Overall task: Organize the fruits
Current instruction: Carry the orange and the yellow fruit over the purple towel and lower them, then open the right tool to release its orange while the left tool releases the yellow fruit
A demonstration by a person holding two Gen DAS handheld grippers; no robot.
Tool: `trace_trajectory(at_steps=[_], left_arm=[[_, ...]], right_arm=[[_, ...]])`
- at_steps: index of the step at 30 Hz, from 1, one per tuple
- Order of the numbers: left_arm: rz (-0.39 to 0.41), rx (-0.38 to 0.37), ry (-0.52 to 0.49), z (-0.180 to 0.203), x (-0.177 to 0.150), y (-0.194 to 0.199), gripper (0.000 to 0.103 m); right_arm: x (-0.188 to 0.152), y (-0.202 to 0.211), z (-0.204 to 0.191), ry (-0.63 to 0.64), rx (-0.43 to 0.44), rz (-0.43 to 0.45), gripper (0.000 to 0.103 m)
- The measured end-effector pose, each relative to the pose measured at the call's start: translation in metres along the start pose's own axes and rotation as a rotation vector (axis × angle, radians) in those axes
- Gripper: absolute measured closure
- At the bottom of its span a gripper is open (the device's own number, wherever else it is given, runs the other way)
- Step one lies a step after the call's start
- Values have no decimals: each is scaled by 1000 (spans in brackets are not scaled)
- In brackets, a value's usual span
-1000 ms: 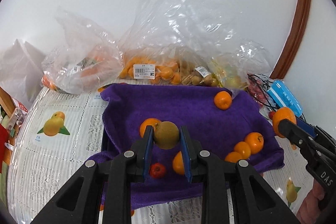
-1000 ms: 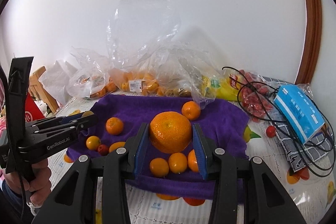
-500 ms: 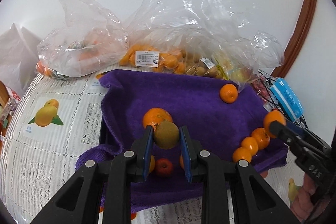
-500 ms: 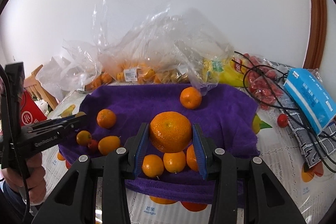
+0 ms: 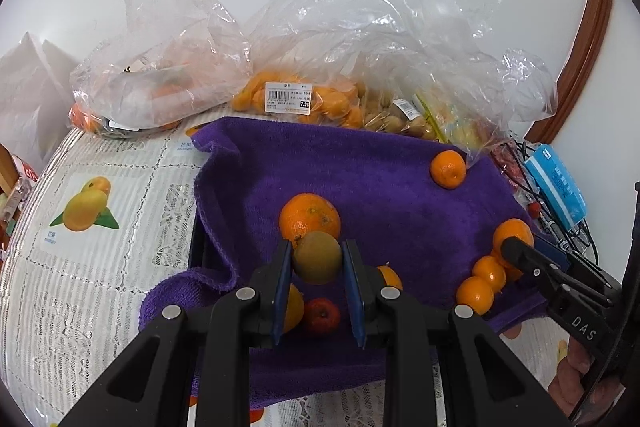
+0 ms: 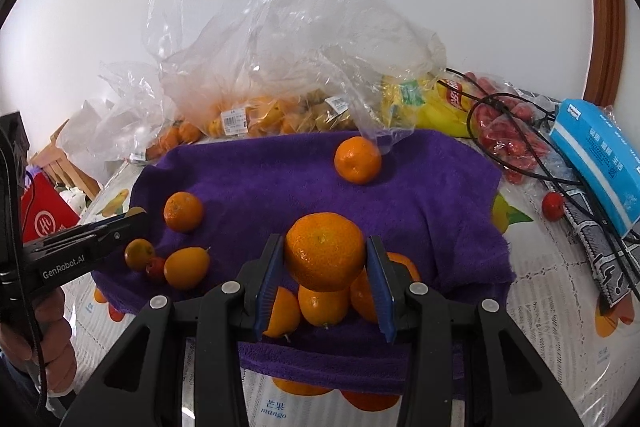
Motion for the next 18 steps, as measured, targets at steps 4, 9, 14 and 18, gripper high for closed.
trace_trajectory(at_steps=[4, 9, 14, 18], left_arm=[[-11, -1, -4, 1, -2, -3, 79], [-23, -1, -13, 5, -4, -6, 79], [-27, -2, -16, 6, -5, -7, 79], [-32, -7, -20, 8, -7, -8, 79]], right_arm=[[-3, -3, -4, 13, 2, -6, 62], [-3, -3, -5, 28, -2, 0, 61], [-2, -2, -6, 34, -1, 3, 61], [-2, 0, -7, 42, 2, 7, 61]])
Point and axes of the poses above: each gripper's, at about its wrist camera, not at the fingertips, and y roughly against the way its jaws point, z to its right, x to its top, the point moved 10 cm from there along -y, roughly the way its jaws point, and after that the axes turned 3 degrees about -x, right-handed, at the moved point
